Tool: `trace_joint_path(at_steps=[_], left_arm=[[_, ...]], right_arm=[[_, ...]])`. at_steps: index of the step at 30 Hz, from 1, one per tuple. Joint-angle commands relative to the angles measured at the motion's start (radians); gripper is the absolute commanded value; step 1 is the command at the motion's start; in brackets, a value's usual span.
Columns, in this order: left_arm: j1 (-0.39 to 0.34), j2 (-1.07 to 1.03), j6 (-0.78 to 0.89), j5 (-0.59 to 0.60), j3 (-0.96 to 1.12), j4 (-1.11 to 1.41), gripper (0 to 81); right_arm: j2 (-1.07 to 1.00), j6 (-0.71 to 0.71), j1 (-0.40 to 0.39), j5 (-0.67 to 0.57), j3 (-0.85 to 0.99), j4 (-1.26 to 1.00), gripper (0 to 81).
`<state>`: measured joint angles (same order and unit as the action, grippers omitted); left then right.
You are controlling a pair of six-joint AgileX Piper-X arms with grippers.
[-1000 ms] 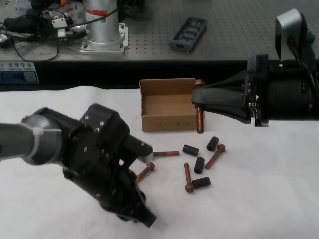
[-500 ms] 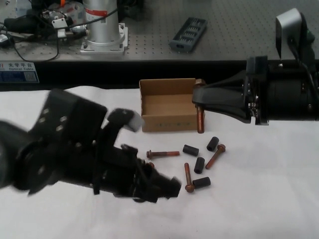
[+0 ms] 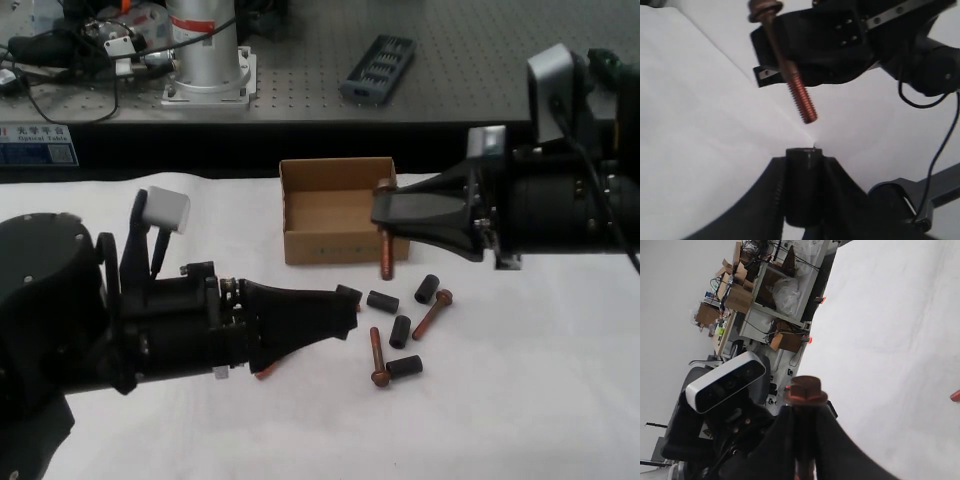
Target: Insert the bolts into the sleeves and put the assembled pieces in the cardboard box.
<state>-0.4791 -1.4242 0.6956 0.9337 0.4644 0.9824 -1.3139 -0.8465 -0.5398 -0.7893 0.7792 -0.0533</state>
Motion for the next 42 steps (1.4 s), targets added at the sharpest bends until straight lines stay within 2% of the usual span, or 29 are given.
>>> trace_joint_path(at_steps=[1, 9, 42], left_arm=[[0.002, 0.013, 0.077, 0.051, -0.004, 0.129, 0.6], [0.002, 0.016, 0.088, 0.048, -0.004, 0.148, 0.6], [0.002, 0.016, 0.085, -0.032, -0.004, 0.096, 0.6]], right_arm=[[-0.032, -0.052, -0.035, -0.001, 0.005, -0.09, 2.8], [-0.043, -0.055, -0.063, 0.078, 0.005, -0.136, 2.8], [-0.043, -0.059, -0.052, 0.058, 0.016, -0.2, 2.8]])
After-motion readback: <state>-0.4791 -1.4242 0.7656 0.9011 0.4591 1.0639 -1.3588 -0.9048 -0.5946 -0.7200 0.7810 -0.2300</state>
